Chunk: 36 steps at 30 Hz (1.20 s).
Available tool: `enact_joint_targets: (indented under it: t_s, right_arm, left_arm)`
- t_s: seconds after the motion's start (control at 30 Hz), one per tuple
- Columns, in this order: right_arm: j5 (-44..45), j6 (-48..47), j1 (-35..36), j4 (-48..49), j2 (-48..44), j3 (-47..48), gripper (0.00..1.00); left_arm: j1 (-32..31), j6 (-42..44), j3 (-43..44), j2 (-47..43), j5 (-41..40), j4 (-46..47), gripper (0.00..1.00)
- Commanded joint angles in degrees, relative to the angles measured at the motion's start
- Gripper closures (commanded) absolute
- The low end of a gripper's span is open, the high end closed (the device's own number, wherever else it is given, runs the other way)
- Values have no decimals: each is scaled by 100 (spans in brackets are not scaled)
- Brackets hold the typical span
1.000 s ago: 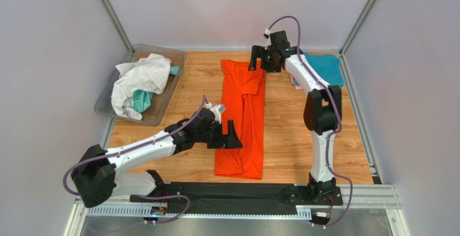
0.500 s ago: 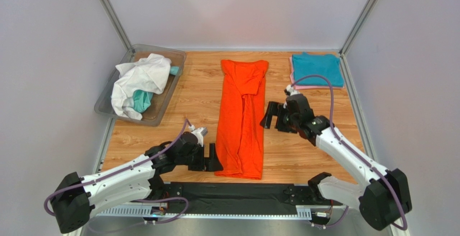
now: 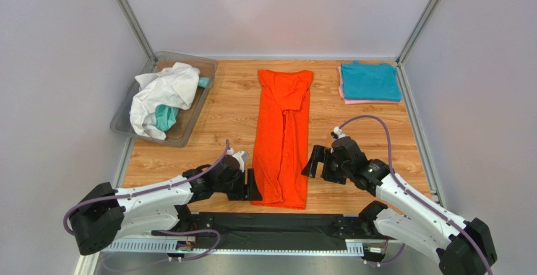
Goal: Fold and stack the t-shirts
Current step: Fold the tshirt
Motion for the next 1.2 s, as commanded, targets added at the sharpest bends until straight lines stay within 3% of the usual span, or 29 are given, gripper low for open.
enact_joint_targets:
  t_s: [0.0,0.23,0.63,0.8,0.87,1.1,1.17]
  right_arm:
    - [125,380,209,-172,-140,-126,2]
    - [222,688,596,-172,-175,-442,2]
    - [345,846,1228,-189,159,-460,4]
    - [363,1030,1571,-339,264,-451,6]
    - [372,1083,1747,-365,282,-451,7]
    - [205,1399,2151,-111,449,-530,16]
    - [161,1443,2187,64,528,-583,23]
  left_arm:
    - [-52,0,64,157,-124,-148,35]
    - [-52,44,55,166,-248,-421,66]
    - [-52,9,99,200,-362,-334,72]
    - [-52,18,99,315,-318,-272,85]
    - [-60,-17,81,333,-353,-272,100]
    - [-60,-44,-24,105,-265,-342,100]
    - [-60,-61,-59,-27,-291,-325,100]
